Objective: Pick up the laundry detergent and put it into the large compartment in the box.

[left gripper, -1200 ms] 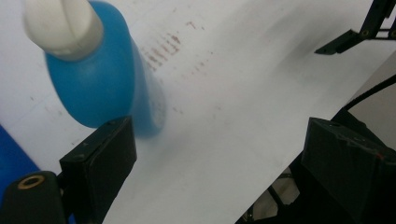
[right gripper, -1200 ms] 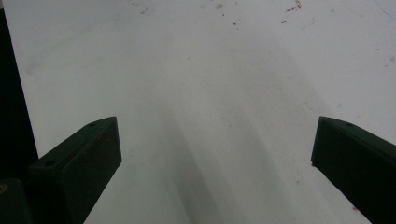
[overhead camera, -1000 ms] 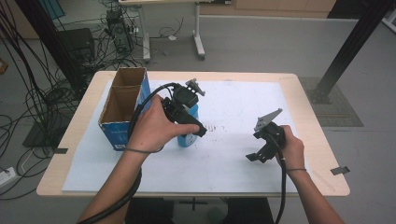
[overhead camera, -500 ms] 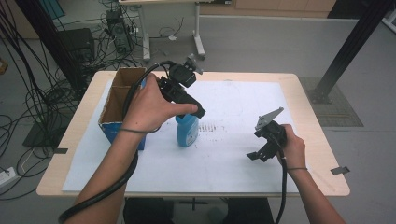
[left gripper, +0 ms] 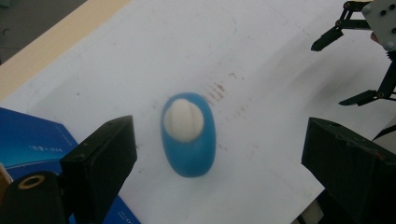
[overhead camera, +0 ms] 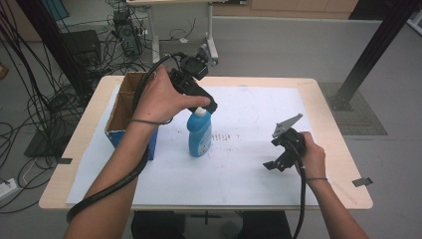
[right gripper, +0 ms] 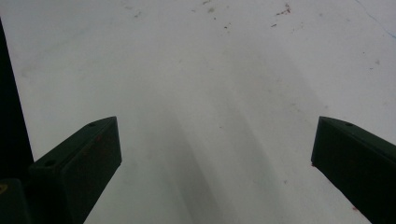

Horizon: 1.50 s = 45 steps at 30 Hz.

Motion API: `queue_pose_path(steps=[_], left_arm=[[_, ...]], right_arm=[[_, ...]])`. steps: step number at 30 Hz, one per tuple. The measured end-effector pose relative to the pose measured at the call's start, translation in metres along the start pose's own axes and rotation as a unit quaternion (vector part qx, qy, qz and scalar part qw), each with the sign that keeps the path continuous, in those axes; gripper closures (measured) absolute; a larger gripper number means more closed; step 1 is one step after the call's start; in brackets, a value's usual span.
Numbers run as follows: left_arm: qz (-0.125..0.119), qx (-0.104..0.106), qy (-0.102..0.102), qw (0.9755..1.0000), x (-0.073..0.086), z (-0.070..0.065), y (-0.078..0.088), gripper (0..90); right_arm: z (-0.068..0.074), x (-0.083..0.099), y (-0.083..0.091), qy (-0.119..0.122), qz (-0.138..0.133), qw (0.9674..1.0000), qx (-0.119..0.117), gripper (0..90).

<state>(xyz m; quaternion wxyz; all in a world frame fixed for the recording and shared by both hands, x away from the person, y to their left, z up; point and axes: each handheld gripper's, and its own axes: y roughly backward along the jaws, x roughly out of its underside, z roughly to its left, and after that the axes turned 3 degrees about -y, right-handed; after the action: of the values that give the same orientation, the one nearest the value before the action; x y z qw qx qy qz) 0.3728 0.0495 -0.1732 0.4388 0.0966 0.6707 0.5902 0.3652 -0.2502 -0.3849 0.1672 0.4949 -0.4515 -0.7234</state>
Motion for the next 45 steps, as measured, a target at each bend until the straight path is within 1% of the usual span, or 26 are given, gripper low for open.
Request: queue_pose_path(steps=[1,2,8,14,15,18,20,26,29,33,34,35,40,45], left_arm=[[0.004,-0.004,-0.004,1.0000,-0.001,0.001,-0.002,10.4],[0.004,-0.004,-0.004,1.0000,-0.001,0.001,-0.002,10.3],[0.005,0.001,0.004,1.0000,-0.001,0.007,-0.010,10.2],[0.008,0.005,0.007,0.9999,0.000,0.010,-0.015,10.2],[0.008,0.006,0.009,0.9999,0.001,0.011,-0.019,10.2],[0.013,0.007,0.006,0.9999,0.001,0.011,-0.022,10.2],[0.013,0.011,0.011,0.9998,0.001,0.011,-0.028,10.2],[0.020,0.005,0.015,0.9997,0.004,0.013,-0.038,10.3],[0.024,0.005,0.017,0.9996,0.004,0.013,-0.041,10.3],[0.030,0.007,0.021,0.9993,0.006,0.014,-0.052,10.3],[0.030,0.007,0.021,0.9993,0.006,0.014,-0.052,10.3],[0.032,0.010,0.023,0.9992,0.007,0.015,-0.055,10.3],[0.036,0.009,0.027,0.9989,0.008,0.017,-0.063,10.3],[0.038,0.013,0.034,0.9986,0.009,0.018,-0.071,10.3]], right_arm=[[0.000,0.000,0.000,0.000,-0.001,1.0000,0.000,1.4],[0.000,0.000,0.000,0.000,-0.001,1.0000,0.000,1.4],[-0.002,0.000,-0.001,-0.003,0.000,1.0000,-0.002,1.4],[-0.003,0.000,-0.001,-0.005,0.000,1.0000,-0.001,1.4],[-0.003,0.000,-0.002,-0.006,0.000,1.0000,-0.002,1.4],[-0.003,0.000,-0.002,-0.006,0.000,1.0000,-0.002,1.4],[-0.003,0.000,-0.003,-0.005,-0.001,1.0000,-0.003,1.4],[-0.003,0.001,-0.003,-0.004,-0.004,1.0000,-0.005,1.4],[-0.003,0.001,-0.004,-0.005,-0.004,1.0000,-0.005,1.4],[-0.003,0.002,-0.004,-0.007,-0.006,0.9999,-0.007,1.4],[-0.003,0.002,-0.004,-0.007,-0.006,0.9999,-0.007,1.4],[-0.002,0.002,-0.004,-0.005,-0.006,0.9999,-0.008,1.4],[-0.002,0.002,-0.005,-0.005,-0.007,0.9999,-0.009,1.4],[-0.001,0.001,-0.006,-0.006,-0.006,0.9999,-0.009,1.4]])
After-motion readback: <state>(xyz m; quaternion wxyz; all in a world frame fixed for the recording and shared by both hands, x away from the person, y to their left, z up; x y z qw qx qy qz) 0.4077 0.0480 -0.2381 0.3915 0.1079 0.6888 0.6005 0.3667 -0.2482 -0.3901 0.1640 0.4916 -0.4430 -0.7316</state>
